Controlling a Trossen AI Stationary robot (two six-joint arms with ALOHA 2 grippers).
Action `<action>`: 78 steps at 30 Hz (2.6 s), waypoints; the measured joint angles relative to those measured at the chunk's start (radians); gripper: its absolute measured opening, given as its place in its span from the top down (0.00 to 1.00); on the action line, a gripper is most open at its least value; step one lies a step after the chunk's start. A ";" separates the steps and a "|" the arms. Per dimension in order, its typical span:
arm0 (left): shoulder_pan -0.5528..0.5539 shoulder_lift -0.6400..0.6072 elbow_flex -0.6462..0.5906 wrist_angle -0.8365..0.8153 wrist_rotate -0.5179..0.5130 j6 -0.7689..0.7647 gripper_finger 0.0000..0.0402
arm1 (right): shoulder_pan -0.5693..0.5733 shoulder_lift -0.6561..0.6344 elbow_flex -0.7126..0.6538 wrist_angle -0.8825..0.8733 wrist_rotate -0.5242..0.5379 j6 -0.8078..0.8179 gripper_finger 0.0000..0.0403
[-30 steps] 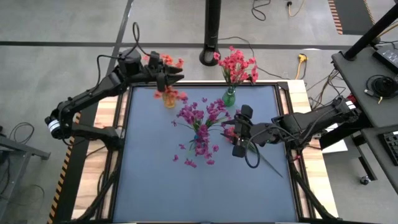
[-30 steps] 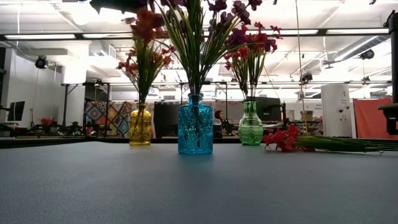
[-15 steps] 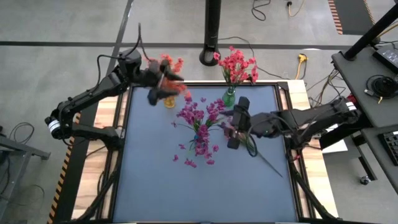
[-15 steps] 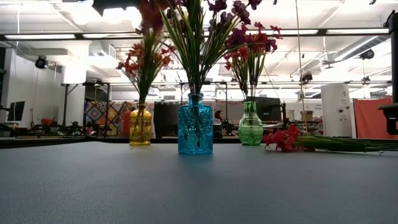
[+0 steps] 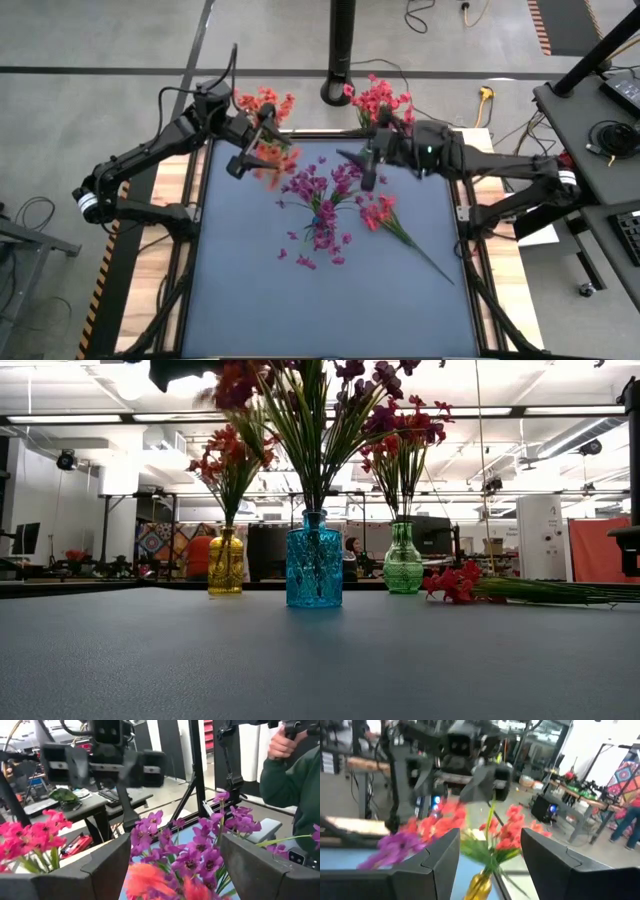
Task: Sort flowers into vase by color
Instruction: Put the orange flower into the yellow vase
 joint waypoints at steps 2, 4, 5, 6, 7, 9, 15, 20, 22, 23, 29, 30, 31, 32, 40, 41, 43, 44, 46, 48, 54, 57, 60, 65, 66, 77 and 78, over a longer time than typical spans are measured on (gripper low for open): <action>0.010 0.000 -0.003 -0.007 0.000 -0.008 0.29 | -0.055 0.004 0.001 0.030 -0.066 0.014 0.50; 0.018 0.000 -0.005 -0.007 0.000 -0.007 0.29 | -0.099 0.017 0.017 0.037 -0.106 0.019 0.50; 0.019 0.001 -0.005 -0.002 0.000 -0.006 0.29 | -0.118 0.031 0.031 0.033 -0.114 0.018 0.50; 0.019 0.001 -0.005 0.014 0.001 -0.008 0.29 | -0.131 0.047 0.050 0.033 -0.116 0.018 0.50; 0.019 0.001 -0.004 0.032 0.001 -0.014 0.29 | -0.140 0.062 0.069 0.035 -0.118 0.017 0.50; 0.018 0.001 0.006 0.048 0.000 -0.044 0.29 | -0.152 0.098 0.111 0.033 -0.125 -0.004 0.50; 0.022 0.003 0.061 0.052 0.001 -0.068 0.29 | -0.159 0.227 0.273 -0.045 -0.189 -0.035 0.50; 0.013 0.015 0.085 0.054 0.001 -0.089 0.29 | -0.159 0.336 0.378 -0.091 -0.203 -0.051 0.50; 0.007 0.016 0.086 0.054 0.005 -0.090 0.29 | -0.160 0.373 0.410 -0.113 -0.204 -0.049 0.50; 0.006 0.016 0.086 0.062 0.012 -0.091 0.29 | -0.163 0.389 0.427 -0.124 -0.212 -0.047 0.50; -0.018 0.016 0.087 0.193 0.059 -0.188 0.29 | -0.173 0.459 0.510 -0.148 -0.247 -0.020 0.50; -0.023 0.016 0.088 0.221 0.059 -0.210 0.29 | -0.173 0.470 0.522 -0.147 -0.247 -0.018 0.50; -0.028 0.016 0.088 0.246 0.059 -0.229 0.29 | -0.173 0.478 0.532 -0.148 -0.247 -0.017 0.50; -0.032 0.016 0.088 0.269 0.060 -0.240 0.29 | -0.173 0.487 0.542 -0.151 -0.248 -0.019 0.50; -0.035 0.013 0.120 0.289 0.059 -0.314 0.29 | -0.179 0.519 0.744 -0.537 -0.246 -0.149 0.50; -0.035 0.013 0.122 0.289 0.057 -0.315 0.29 | -0.179 0.521 0.771 -0.582 -0.246 -0.155 0.50; -0.035 0.013 0.125 0.285 0.055 -0.314 0.29 | -0.179 0.520 0.805 -0.656 -0.245 -0.183 0.49; -0.035 0.013 0.125 0.289 0.055 -0.314 0.29 | -0.177 0.520 0.811 -0.682 -0.245 -0.192 0.48; -0.035 0.013 0.126 0.300 0.055 -0.314 0.29 | -0.174 0.521 0.812 -0.715 -0.243 -0.209 0.46; -0.035 0.013 0.126 0.305 0.053 -0.315 0.29 | -0.173 0.523 0.805 -0.723 -0.194 -0.217 0.41; -0.036 0.013 0.126 0.343 0.047 -0.341 0.29 | -0.176 0.522 0.795 -0.722 -0.095 -0.264 0.29; -0.036 0.013 0.126 0.354 0.017 -0.343 0.29 | -0.174 0.523 0.792 -0.724 -0.100 -0.264 0.28; -0.036 0.013 0.126 0.361 0.015 -0.346 0.29 | -0.173 0.521 0.775 -0.720 -0.115 -0.264 0.29; -0.036 0.013 0.126 0.363 0.005 -0.346 0.29 | -0.174 0.523 0.751 -0.725 -0.115 -0.264 0.32; -0.036 0.013 0.126 0.367 0.000 -0.346 0.29 | -0.174 0.523 0.748 -0.719 -0.115 -0.267 0.32; -0.059 0.015 0.126 0.401 -0.001 -0.348 0.29 | -0.204 0.522 0.712 -0.627 -0.112 -0.297 0.38; -0.062 0.015 0.126 0.408 -0.001 -0.351 0.29 | -0.207 0.522 0.706 -0.621 -0.112 -0.297 0.39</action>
